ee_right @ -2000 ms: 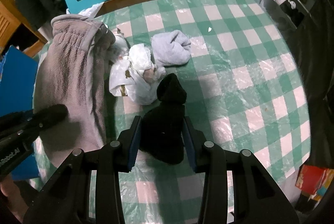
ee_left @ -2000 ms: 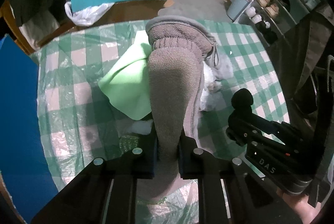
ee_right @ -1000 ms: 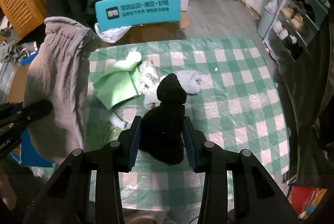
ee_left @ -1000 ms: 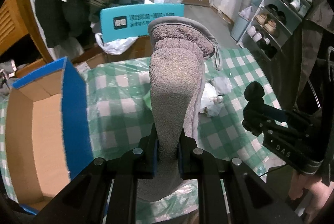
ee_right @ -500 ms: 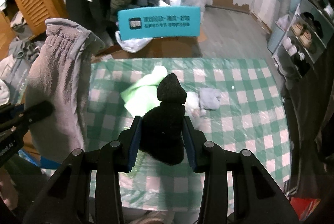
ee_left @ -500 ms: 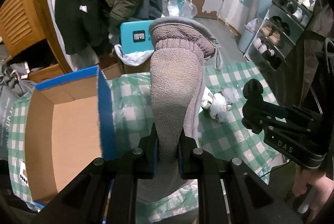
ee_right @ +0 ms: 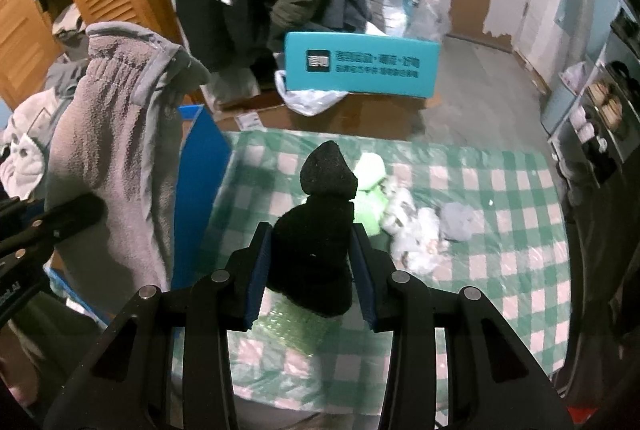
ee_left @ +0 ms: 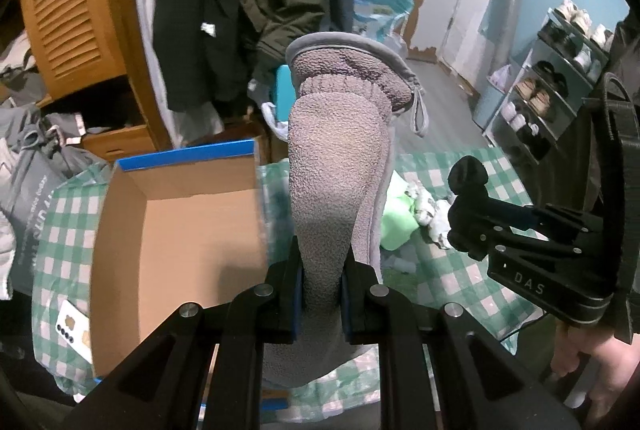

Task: Organize soft objects
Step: 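Lift both gloves and carry them over the cardboard box, then lower both gloves into the box and open both grippers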

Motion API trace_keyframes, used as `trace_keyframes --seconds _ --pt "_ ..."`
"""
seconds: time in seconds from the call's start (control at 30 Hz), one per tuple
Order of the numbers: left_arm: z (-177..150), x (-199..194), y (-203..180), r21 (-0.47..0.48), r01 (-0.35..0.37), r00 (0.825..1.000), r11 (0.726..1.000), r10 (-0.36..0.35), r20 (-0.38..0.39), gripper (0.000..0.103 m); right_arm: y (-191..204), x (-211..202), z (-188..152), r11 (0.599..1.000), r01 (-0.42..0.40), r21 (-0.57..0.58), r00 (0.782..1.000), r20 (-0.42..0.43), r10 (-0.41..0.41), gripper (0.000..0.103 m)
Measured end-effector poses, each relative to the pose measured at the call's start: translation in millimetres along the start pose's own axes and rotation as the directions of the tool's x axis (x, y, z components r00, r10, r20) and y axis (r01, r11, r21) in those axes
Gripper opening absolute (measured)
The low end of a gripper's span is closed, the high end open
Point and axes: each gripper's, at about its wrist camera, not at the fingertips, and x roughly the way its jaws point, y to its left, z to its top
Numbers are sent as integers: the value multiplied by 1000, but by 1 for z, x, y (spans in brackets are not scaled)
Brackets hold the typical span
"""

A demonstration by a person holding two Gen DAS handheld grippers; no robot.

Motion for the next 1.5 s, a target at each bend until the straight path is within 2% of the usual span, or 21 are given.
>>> trace_keyframes --seconds 0.43,0.77,1.2,1.5 --pt "-12 -13 65 -105 -64 998 992 66 18 14 70 14 21 994 -75 -82 997 -13 75 38" --pt "-23 -15 111 -167 -143 989 976 147 11 14 126 37 30 980 -132 -147 991 -57 125 38" --pt "-38 5 140 -200 -195 981 960 187 -58 15 174 61 32 964 -174 -202 981 -116 153 38" --pt "-42 18 148 -218 -234 971 948 217 -100 16 186 76 28 958 -193 -210 974 -156 162 38"
